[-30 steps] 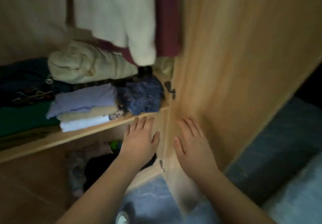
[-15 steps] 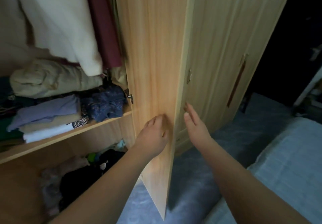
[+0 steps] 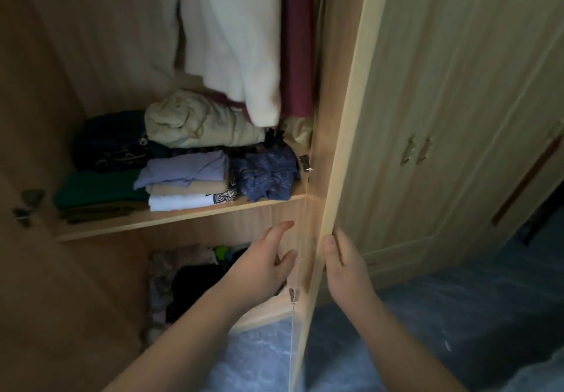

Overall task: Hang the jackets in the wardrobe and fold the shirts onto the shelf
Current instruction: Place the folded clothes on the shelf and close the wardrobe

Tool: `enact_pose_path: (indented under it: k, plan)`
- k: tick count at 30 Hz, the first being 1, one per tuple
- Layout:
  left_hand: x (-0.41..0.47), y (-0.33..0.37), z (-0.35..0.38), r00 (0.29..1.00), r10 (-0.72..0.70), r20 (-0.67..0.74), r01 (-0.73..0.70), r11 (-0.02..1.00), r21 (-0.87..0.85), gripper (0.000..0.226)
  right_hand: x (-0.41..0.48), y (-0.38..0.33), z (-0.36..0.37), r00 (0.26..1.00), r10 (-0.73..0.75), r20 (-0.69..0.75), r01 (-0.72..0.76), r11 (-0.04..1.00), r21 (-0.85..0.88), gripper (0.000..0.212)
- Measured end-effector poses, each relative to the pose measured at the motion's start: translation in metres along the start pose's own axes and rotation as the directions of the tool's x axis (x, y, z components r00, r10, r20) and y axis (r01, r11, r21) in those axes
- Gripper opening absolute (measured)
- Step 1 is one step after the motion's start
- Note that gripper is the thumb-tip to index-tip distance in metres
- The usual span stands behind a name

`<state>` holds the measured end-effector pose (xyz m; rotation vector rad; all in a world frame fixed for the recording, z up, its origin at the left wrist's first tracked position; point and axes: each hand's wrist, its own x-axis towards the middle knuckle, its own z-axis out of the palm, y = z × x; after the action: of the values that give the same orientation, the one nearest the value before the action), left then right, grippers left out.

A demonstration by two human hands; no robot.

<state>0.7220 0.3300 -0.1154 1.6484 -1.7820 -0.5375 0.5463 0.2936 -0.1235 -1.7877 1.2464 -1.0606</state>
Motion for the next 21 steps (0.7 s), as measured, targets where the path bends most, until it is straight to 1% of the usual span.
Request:
enact_pose_path:
  k: [1, 3, 4, 6, 7, 9, 11, 14, 16, 18, 21]
  plan:
    - [-0.002, -0.007, -0.008, 1.000, -0.018, -0.015, 0.017, 0.998, -0.067, 0.050, 0.001, -0.001, 0.012, 0.999, -0.046, 0.024, 0.046, 0.999, -0.006, 0.025]
    - [-0.002, -0.023, -0.028, 0.998, -0.033, -0.048, 0.022, 0.977, -0.212, 0.042, 0.008, -0.002, 0.043, 0.987, -0.134, 0.092, 0.135, 0.991, -0.008, 0.045]
    - [-0.001, -0.031, -0.039, 0.997, -0.022, -0.078, 0.000, 0.964, -0.264, 0.039, 0.014, -0.003, 0.060, 0.976, -0.171, 0.134, 0.173, 0.985, -0.001, 0.054]
    - [0.002, -0.048, -0.062, 0.989, -0.009, -0.147, -0.038, 0.948, -0.317, 0.033, 0.030, -0.003, 0.096, 0.948, -0.233, 0.217, 0.229, 0.972, 0.045, 0.062]
    - [0.004, -0.057, -0.073, 0.986, -0.012, -0.167, -0.044, 0.944, -0.328, 0.031, 0.040, -0.003, 0.114, 0.933, -0.268, 0.239, 0.265, 0.963, 0.045, 0.063]
    - [0.014, -0.077, -0.097, 0.981, -0.040, -0.189, -0.027, 0.941, -0.338, 0.029, 0.062, -0.006, 0.148, 0.908, -0.327, 0.263, 0.347, 0.937, -0.033, 0.064]
    - [0.029, -0.103, -0.120, 0.973, -0.089, -0.214, 0.008, 0.935, -0.354, 0.029, 0.085, -0.013, 0.179, 0.894, -0.348, 0.282, 0.386, 0.918, -0.089, 0.067]
    - [0.065, -0.143, -0.150, 0.957, -0.144, -0.252, 0.049, 0.935, -0.350, 0.026, 0.117, -0.022, 0.221, 0.888, -0.335, 0.315, 0.393, 0.908, -0.144, 0.076]
    - [0.089, -0.167, -0.165, 0.944, -0.192, -0.269, 0.093, 0.935, -0.342, 0.014, 0.135, -0.024, 0.241, 0.899, -0.321, 0.298, 0.399, 0.881, -0.254, 0.083]
    - [0.112, -0.184, -0.175, 0.930, -0.217, -0.297, 0.122, 0.944, -0.307, 0.017, 0.149, -0.027, 0.256, 0.911, -0.313, 0.270, 0.400, 0.832, -0.384, 0.089]
    - [0.137, -0.202, -0.184, 0.929, -0.217, -0.299, 0.140, 0.956, -0.260, 0.016, 0.166, -0.034, 0.275, 0.924, -0.278, 0.261, 0.376, 0.781, -0.498, 0.097]
